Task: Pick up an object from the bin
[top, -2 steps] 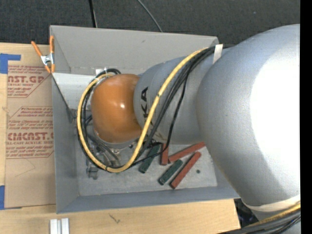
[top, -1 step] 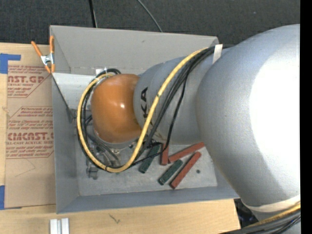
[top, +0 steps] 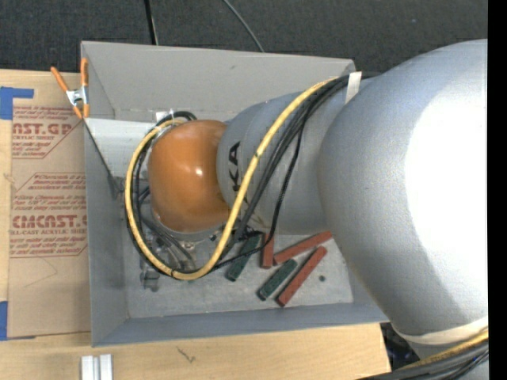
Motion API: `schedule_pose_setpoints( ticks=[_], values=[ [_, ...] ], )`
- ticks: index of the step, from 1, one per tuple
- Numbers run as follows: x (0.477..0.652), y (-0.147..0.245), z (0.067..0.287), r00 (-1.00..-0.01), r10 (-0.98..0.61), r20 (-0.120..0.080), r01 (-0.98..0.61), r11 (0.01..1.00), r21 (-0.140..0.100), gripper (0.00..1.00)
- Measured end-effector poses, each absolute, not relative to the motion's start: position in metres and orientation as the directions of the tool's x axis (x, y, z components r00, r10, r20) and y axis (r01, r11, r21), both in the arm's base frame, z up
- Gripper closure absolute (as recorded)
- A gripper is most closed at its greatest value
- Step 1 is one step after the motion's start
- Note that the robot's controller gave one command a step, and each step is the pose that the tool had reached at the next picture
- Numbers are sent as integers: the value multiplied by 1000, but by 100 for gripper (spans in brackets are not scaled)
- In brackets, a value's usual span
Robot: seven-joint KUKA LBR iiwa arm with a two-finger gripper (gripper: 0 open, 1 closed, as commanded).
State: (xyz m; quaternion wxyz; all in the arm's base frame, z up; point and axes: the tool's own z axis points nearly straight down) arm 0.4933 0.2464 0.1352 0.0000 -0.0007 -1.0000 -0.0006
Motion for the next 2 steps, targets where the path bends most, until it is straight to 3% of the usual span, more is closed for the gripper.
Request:
schedule_pose_setpoints(
  ticks=[1, 2],
  values=[
    [495, 237, 167, -982, -191, 0, -191, 982, 0, 100],
    [520, 192, 161, -1000, -19, 0, -19, 1000, -1, 0]
  ],
)
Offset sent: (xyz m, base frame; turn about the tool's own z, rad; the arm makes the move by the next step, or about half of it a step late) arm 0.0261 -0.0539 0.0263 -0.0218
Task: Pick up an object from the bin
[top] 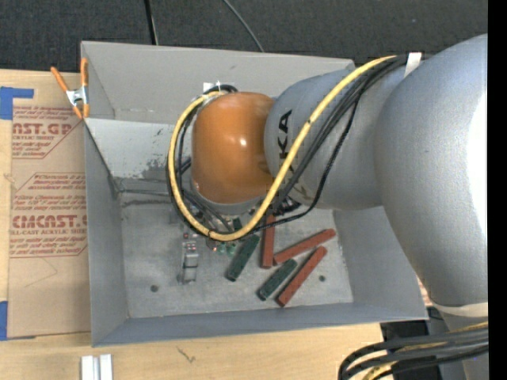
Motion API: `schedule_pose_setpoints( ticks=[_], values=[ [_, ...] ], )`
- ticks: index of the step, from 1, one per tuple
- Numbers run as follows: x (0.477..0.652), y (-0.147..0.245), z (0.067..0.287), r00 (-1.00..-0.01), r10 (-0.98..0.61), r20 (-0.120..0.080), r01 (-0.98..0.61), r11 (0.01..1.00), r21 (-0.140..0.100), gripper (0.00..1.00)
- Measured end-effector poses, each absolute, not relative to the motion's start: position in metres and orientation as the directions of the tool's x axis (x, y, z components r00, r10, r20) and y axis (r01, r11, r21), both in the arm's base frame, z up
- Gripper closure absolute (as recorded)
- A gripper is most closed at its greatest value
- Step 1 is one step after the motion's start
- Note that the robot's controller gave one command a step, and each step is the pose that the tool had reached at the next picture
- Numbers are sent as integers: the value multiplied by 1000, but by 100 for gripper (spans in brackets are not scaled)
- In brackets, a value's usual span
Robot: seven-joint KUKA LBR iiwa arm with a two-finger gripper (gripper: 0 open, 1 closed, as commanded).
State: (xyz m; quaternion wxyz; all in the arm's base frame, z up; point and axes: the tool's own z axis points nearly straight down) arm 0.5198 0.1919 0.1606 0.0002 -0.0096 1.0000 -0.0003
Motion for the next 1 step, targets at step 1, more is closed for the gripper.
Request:
schedule_pose_setpoints(
  ticks=[1],
  values=[
    [519, 193, 161, -1000, -21, 0, -21, 1000, 1, 0]
  ],
)
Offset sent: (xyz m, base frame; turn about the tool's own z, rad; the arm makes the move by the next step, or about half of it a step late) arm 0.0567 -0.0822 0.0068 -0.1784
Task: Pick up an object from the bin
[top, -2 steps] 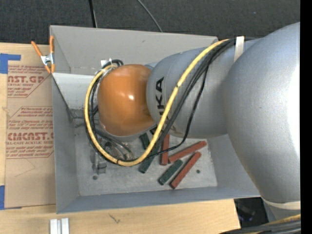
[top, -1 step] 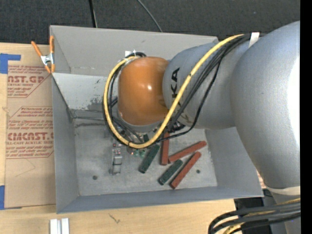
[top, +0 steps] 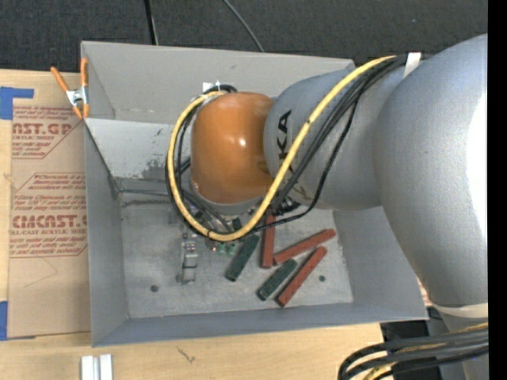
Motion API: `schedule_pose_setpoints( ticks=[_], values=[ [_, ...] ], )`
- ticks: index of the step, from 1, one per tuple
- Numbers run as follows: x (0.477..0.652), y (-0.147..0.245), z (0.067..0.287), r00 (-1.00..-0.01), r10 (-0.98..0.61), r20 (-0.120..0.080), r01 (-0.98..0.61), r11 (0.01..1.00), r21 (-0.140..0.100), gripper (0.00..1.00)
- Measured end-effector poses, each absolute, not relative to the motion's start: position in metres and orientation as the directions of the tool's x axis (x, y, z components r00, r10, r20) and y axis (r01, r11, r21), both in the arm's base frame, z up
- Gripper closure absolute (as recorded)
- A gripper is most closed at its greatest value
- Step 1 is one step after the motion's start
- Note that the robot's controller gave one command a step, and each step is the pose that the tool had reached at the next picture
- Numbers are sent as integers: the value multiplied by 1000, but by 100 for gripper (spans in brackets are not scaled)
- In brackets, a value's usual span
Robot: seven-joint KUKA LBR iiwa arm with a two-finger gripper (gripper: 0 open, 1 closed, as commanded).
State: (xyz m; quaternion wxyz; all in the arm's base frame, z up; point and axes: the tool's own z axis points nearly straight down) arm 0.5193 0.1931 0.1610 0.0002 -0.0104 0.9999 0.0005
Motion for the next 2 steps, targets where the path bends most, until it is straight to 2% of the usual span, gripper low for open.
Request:
schedule_pose_setpoints(
  ticks=[1, 2],
  values=[
    [520, 193, 161, -1000, -24, -1, -24, 1000, 1, 0],
    [512, 162, 129, -986, -167, -8, -167, 986, 1, 0]
  ],
)
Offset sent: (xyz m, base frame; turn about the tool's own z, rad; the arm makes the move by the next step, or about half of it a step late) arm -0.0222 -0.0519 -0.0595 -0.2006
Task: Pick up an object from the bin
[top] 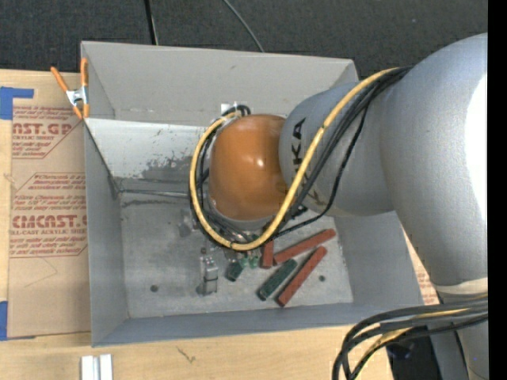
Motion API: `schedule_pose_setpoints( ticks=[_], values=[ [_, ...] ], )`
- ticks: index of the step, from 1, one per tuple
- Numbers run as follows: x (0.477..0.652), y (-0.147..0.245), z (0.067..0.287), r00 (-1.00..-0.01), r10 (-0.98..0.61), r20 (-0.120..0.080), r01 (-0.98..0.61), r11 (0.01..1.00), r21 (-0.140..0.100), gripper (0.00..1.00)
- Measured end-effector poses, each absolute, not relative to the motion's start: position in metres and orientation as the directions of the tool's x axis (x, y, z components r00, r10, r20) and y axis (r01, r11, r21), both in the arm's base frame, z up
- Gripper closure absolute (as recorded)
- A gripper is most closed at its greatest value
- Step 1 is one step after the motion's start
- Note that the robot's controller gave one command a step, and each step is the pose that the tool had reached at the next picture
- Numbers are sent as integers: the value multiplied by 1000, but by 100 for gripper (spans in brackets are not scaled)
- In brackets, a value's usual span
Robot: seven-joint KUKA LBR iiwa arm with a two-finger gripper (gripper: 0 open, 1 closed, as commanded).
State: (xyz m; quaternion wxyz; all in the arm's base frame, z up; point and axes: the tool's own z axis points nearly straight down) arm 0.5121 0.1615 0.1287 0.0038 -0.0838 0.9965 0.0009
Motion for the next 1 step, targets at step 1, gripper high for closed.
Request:
schedule_pose_setpoints(
  ticks=[1],
  values=[
    [524, 140, 116, -985, -174, 6, -174, 985, 0, 0]
  ],
)
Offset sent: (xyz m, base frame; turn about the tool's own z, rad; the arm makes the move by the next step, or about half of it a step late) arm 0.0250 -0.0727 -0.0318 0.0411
